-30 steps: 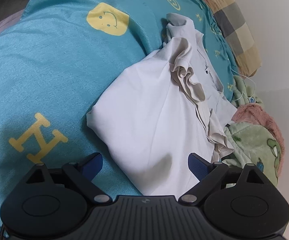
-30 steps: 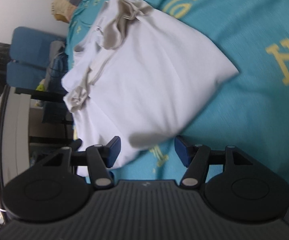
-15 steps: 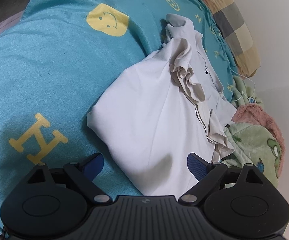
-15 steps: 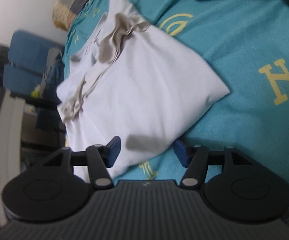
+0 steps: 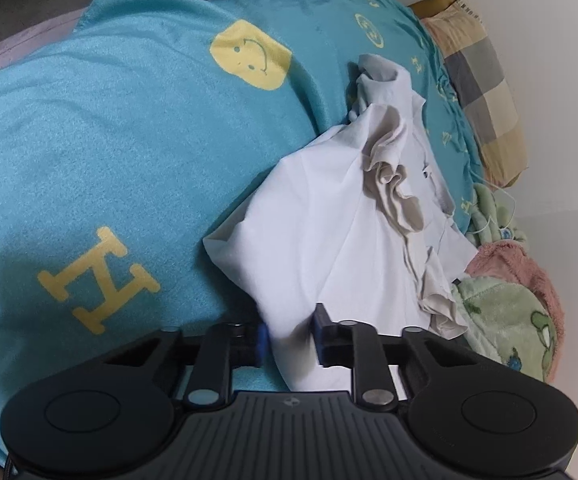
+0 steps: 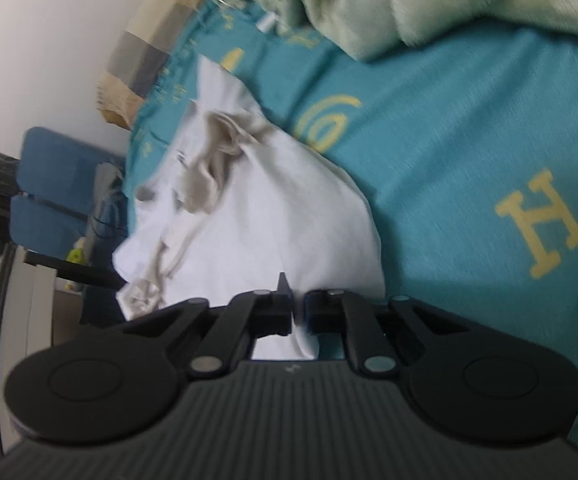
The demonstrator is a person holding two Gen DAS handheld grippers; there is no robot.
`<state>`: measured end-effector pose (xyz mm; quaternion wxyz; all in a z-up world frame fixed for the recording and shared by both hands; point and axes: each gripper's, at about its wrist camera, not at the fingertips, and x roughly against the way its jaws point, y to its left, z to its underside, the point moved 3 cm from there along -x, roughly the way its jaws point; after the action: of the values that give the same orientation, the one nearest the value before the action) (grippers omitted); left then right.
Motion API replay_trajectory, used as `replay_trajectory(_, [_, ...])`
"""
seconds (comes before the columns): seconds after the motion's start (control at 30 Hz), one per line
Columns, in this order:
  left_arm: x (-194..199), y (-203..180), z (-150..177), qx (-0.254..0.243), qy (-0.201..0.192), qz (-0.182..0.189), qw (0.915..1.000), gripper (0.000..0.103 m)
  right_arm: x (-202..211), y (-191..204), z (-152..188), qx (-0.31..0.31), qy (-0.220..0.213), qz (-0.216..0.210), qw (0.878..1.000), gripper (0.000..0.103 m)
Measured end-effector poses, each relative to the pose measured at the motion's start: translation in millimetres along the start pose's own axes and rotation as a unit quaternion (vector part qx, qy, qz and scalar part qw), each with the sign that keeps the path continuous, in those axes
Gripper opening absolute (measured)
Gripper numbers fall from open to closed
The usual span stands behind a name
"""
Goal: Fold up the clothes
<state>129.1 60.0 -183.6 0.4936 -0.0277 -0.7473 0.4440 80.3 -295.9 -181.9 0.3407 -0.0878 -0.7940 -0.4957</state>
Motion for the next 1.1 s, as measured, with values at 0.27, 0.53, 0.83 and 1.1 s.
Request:
replay_trajectory(0.27, [41,-38,0,-0.039,-0.046,0.057,0.9966,0.006,34,39,-20,0.041,-0.043,-0.051,0.997,0.006])
replay_trajectory(0.53, [102,-65,23,-0.050,-0.065,0.080,0.9934,0.005,99,66,-24,0.072,-0.065,-0.074,0.993,0.005])
replay_trajectory(0.83, [198,-52,93,-0.074,-0.049,0.060,0.9942,0.005,196,42,17,0.071,-0.042,-0.072,0.994,0.005])
replay_trajectory(1.1, [215,-71,91,-0.069,-0.042,0.076,0.9939,0.005,212,58,8,0.070,-0.051,-0.086,0.993,0.005])
